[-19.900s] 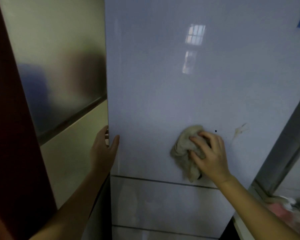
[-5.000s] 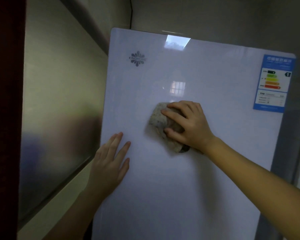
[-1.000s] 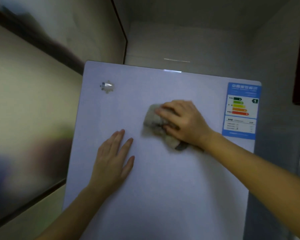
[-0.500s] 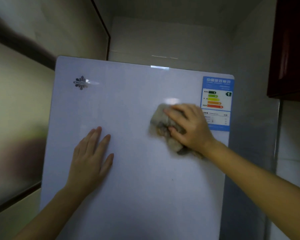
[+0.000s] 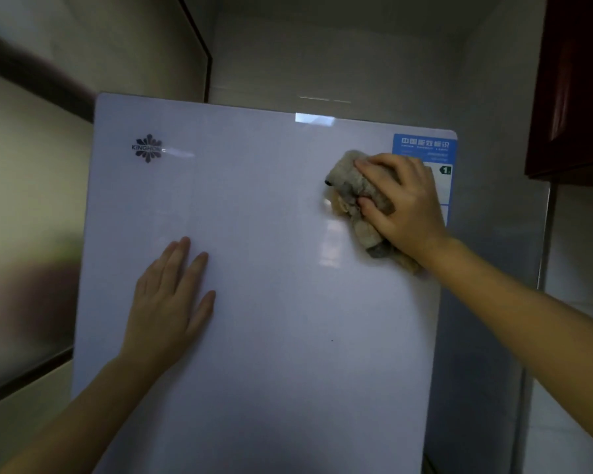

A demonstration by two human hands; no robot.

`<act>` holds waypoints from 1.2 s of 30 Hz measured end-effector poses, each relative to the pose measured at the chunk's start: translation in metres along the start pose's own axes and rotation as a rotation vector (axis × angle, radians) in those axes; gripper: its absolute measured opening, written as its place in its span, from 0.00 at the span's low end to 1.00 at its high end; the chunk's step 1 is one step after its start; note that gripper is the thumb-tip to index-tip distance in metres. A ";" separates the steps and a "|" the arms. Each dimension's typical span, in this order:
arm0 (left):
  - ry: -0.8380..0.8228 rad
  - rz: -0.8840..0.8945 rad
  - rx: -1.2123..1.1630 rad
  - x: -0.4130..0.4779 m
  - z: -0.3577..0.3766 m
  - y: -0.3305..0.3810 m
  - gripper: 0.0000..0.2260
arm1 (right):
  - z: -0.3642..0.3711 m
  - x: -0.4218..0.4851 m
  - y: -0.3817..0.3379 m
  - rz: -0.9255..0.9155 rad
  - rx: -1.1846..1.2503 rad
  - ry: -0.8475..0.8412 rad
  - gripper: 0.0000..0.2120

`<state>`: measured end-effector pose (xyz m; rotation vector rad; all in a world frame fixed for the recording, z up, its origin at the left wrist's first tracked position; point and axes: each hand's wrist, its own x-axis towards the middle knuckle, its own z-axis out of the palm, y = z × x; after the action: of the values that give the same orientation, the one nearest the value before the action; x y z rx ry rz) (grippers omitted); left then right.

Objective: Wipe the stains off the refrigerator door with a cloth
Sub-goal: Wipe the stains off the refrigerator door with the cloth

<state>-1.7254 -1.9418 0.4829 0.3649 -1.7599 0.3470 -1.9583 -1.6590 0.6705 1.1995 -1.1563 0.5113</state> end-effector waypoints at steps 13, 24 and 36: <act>-0.049 0.026 -0.032 -0.063 0.010 0.029 0.27 | -0.018 -0.229 -0.060 -0.382 0.053 -0.293 0.20; -0.080 0.040 0.009 -0.061 0.008 0.027 0.28 | -0.036 -0.133 0.005 -0.019 -0.006 -0.100 0.23; -0.151 -0.006 -0.019 -0.088 0.003 0.027 0.27 | 0.008 -0.242 -0.102 -0.487 0.180 -0.320 0.17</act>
<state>-1.7215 -1.9138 0.3950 0.3904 -1.9079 0.3046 -1.9702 -1.6420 0.4087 1.7022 -1.0442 0.0520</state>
